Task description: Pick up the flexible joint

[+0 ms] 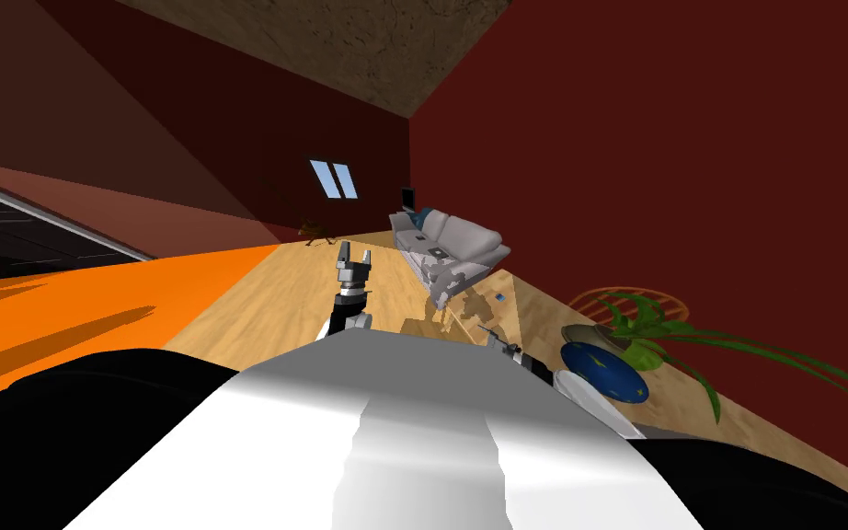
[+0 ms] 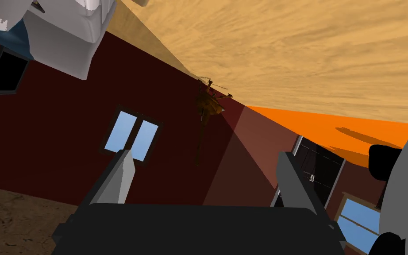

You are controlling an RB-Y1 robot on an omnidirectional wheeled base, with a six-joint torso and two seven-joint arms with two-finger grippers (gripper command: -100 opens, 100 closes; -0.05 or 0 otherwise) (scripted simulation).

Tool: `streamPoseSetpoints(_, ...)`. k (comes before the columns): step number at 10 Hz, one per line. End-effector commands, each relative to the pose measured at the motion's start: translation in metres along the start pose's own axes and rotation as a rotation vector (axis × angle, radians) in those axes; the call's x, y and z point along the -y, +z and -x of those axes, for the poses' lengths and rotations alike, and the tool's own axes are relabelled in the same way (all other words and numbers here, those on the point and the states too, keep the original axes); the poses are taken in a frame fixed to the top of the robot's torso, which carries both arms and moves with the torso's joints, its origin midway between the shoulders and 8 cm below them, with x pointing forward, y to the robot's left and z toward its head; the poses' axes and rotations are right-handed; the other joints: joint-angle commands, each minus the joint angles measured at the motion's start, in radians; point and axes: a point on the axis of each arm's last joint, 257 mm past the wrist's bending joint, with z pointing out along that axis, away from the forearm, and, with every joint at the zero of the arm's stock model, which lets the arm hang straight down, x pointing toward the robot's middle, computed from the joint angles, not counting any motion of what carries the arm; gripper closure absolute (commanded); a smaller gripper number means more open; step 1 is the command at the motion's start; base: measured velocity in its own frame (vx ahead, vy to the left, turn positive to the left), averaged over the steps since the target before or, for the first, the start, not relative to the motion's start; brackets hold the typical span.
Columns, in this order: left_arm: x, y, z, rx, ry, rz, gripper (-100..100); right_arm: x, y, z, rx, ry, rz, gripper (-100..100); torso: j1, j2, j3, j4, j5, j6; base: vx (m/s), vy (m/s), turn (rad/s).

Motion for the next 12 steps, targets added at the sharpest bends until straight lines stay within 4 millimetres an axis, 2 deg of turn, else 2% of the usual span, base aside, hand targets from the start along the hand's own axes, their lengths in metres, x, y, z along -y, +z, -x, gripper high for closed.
streamPoseSetpoints(1, 0.0, 0.0, 0.0, 0.0, 0.0, 0.0, 0, -0.015, -0.019, -0.032, -0.082, -0.067, 0.069, -100, 0.0, 0.0, 0.0, 0.0, 0.0, 0.0, -0.003, -0.018, 0.256)
streamPoseSetpoints(2, 0.0, 0.0, 0.0, 0.0, 0.0, 0.0, 0, -0.017, -0.02, -0.035, -0.096, -0.08, 0.08, -100, -0.001, 0.0, 0.0, 0.0, 0.0, 0.0, -0.003, -0.02, 0.135)
streamPoseSetpoints(3, 0.0, 0.0, 0.0, 0.0, 0.0, 0.0, 0, -0.027, -0.033, -0.055, -0.146, -0.119, 0.127, -100, -0.001, 0.0, 0.0, 0.0, 0.0, 0.0, -0.011, 0.003, 0.174)
streamPoseSetpoints(4, 0.0, 0.0, 0.0, 0.0, 0.0, 0.0, 0, -0.028, -0.033, -0.057, -0.154, -0.126, 0.134, -100, 0.001, 0.0, 0.0, 0.0, 0.0, 0.001, -0.013, 0.015, 0.043)
streamPoseSetpoints(5, 0.0, 0.0, 0.0, 0.0, 0.0, 0.0, 0, -0.037, -0.048, -0.077, -0.205, -0.165, 0.184, -100, 0.002, 0.001, 0.0, 0.0, 0.0, 0.001, -0.024, 0.02, 0.08)
streamPoseSetpoints(6, 0.0, 0.0, 0.0, 0.0, 0.0, 0.0, 0, -0.038, -0.048, -0.078, -0.21, -0.17, 0.189, -100, 0.002, 0.001, 0.001, 0.0, 0.001, 0.001, -0.024, 0.02, 0.08)
streamPoseSetpoints(7, 0.0, 0.0, 0.0, 0.0, 0.0, 0.0, 0, -0.047, -0.064, -0.097, -0.259, -0.206, 0.24, -100, 0.002, 0.001, 0.001, 0.0, 0.0, 0.001, -0.03, 0.025, 0.1)
streamPoseSetpoints(8, 0.0, 0.0, 0.0, 0.0, 0.0, 0.0, 0, -0.048, -0.064, -0.099, -0.263, -0.21, 0.244, -100, 0.003, 0.002, 0.001, 0.0, 0.001, 0.001, -0.012, 0.01, 0.039)
streamPoseSetpoints(9, 0.0, 0.0, 0.0, 0.0, 0.0, 0.0, 0, -0.056, -0.082, -0.117, -0.312, -0.245, 0.299, -100, 0.002, 0.001, 0.001, 0.0, 0.0, 0.001, -0.027, 0.023, 0.09)
streamPoseSetpoints(12, 0.0, 0.0, 0.0, 0.0, 0.0, 0.0, 0, -0.056, -0.082, -0.118, -0.313, -0.247, 0.3, -100, 0.001, 0.0, 0.0, 0.0, 0.0, 0.001, -0.005, 0.004, 0.015)
